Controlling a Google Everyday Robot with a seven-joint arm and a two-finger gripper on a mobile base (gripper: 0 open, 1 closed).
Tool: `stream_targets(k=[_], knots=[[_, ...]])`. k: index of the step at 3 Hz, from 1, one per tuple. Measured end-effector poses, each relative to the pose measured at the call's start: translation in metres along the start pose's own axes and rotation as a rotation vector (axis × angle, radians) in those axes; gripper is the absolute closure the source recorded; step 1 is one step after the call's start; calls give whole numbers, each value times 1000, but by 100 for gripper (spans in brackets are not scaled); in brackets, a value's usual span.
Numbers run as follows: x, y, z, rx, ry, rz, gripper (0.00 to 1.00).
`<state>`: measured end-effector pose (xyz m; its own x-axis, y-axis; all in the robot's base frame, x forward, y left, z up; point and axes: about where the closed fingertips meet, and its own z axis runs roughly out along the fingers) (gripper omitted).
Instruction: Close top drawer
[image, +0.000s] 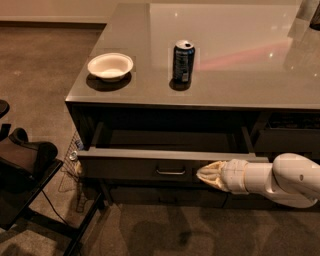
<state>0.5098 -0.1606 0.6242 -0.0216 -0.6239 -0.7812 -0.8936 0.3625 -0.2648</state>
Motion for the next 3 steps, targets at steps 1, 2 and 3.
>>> stream_targets(k=[1, 2, 3], knots=[[-1, -1, 1, -1, 0, -1, 100], [0, -1, 4, -1, -15, 5, 100], [7, -19, 19, 2, -29, 0, 100]])
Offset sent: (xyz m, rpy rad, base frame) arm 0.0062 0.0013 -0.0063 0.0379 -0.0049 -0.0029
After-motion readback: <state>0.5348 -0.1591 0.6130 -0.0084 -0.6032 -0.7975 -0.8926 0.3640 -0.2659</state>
